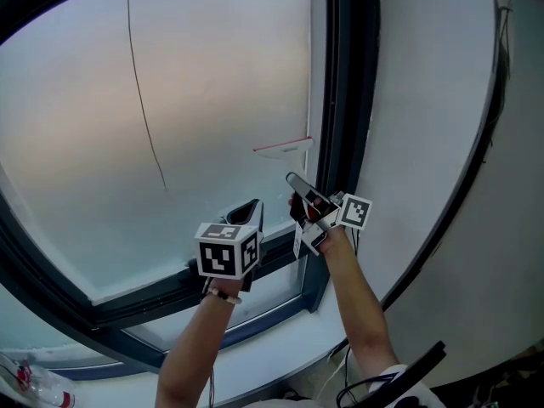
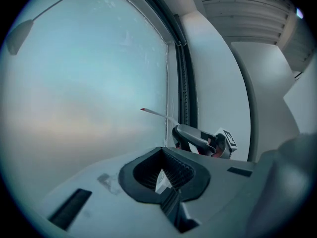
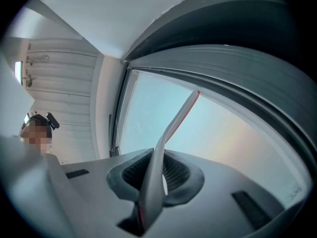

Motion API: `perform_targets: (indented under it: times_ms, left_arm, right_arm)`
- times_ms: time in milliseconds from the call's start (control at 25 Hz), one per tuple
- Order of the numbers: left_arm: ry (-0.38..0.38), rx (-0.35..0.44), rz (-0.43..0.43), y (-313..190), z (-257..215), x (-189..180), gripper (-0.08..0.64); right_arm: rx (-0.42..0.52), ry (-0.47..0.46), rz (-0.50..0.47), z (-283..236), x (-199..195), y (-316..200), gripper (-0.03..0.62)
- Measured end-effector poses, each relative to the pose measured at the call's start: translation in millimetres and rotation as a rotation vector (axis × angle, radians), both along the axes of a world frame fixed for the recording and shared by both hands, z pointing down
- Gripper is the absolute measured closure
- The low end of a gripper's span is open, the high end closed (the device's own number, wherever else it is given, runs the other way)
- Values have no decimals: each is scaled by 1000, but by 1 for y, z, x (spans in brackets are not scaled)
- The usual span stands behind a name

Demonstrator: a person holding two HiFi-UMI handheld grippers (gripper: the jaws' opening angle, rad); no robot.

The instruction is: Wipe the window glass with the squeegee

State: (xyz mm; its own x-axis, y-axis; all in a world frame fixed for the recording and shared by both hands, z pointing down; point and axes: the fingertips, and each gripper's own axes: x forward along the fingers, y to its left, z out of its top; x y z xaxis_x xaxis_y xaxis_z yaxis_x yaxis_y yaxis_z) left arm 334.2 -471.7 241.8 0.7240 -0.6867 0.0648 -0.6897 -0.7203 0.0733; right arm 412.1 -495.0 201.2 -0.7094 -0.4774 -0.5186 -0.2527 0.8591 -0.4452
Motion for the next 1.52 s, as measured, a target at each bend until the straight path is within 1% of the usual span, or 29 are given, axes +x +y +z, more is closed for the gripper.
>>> perform_targets:
  times_ms: [80,200,280,560,840,1000,1160,1320,1520]
  left_arm:
    - [-2,-22,10,2,12,2,560]
    - [-30,-40,8,2,57,7,560]
    - [-43,-48,6,1,79,11,560]
    - [-49,-108,9,4,121,9,560]
    - [-51,-170,-1,9,157,8,560]
    - [-50,-209,1,13,173,5,560]
    - [-48,-228,-18,11,187,2,560]
    - [-46,-248,-29,10,199,0,560]
    - [-39,-260,-40,9,205,-3,560]
  right_arm:
    - [-27,-7,-10,23,1,3,557]
    - [-62,-33,-32,88,6,3,557]
    - [-83,-33,-35,120,9,3,556]
    - [-162,-35,-30,185,11,5,558]
    - [-240,-16,-82,238,13,6,560]
    - [-293,-8,-88,263,12,10,560]
    - [-343,-1,-95,291,15,8,561]
    - [-355,-2,-103,305,16,6,563]
    - [-360,8,-107,305,16,5,563]
